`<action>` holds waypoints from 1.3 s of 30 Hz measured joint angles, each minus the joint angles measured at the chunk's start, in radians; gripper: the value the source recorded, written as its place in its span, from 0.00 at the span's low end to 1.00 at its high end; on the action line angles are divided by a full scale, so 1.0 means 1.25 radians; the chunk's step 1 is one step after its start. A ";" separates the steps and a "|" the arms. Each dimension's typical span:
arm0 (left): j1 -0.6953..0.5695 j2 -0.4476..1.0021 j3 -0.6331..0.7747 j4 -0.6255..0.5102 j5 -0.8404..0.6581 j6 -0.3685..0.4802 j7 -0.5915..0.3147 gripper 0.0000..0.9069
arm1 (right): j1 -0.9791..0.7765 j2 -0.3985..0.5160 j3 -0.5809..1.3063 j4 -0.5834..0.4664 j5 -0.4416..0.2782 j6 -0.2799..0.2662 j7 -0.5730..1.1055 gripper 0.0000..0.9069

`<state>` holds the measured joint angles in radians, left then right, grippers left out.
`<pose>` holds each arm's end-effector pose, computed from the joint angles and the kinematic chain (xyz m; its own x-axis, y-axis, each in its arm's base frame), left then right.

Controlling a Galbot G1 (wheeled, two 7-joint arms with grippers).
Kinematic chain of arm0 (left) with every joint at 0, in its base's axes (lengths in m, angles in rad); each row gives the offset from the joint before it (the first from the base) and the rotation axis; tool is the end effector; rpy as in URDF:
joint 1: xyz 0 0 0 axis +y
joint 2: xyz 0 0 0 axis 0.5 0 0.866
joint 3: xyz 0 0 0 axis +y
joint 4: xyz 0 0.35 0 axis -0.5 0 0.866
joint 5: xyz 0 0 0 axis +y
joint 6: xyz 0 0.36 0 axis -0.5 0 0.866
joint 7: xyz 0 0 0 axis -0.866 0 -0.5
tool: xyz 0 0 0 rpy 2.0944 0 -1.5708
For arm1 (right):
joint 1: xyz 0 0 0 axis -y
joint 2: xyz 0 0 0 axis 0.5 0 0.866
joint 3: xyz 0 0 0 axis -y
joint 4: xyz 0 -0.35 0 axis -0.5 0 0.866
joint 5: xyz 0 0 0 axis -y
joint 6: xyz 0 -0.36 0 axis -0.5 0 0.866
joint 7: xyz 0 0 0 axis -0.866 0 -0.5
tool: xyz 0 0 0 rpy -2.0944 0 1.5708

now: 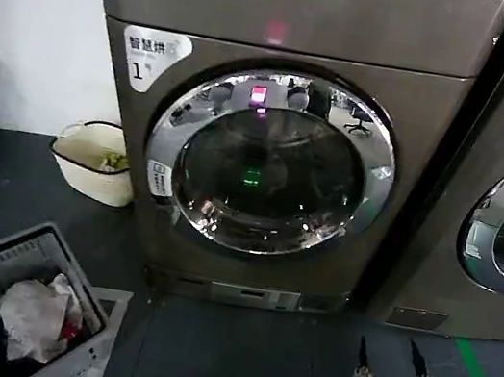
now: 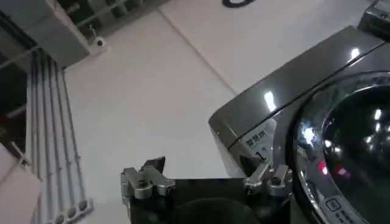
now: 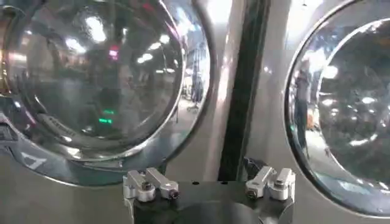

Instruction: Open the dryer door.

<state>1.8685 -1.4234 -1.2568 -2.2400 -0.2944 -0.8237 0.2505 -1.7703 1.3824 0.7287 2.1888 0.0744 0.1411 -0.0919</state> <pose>0.0715 0.2055 -0.2200 -0.7633 0.1365 -0.6315 -0.2389 0.8486 0.4721 0.1309 -0.0852 -0.2858 -0.9971 -0.0635 -0.0415 -0.0538 0.9773 -0.2049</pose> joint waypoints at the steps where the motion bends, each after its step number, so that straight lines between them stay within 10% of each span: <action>1: 0.000 0.001 0.000 0.000 0.000 0.000 0.000 1.00 | 0.007 -0.009 -0.002 0.000 0.001 -0.008 -0.004 1.00; 12: -0.003 -0.005 0.003 -0.006 0.004 0.000 0.007 1.00 | 0.092 -0.127 -0.036 -0.011 0.054 -0.092 -0.032 1.00; 39: -0.007 -0.009 0.017 -0.018 0.023 0.000 0.020 1.00 | 0.379 -0.394 -0.220 -0.116 0.211 -0.102 -0.036 1.00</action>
<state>1.8596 -1.4343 -1.2352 -2.2624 -0.2660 -0.8237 0.2757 -1.2965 0.8894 0.4539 2.0444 0.3380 0.0137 -0.1371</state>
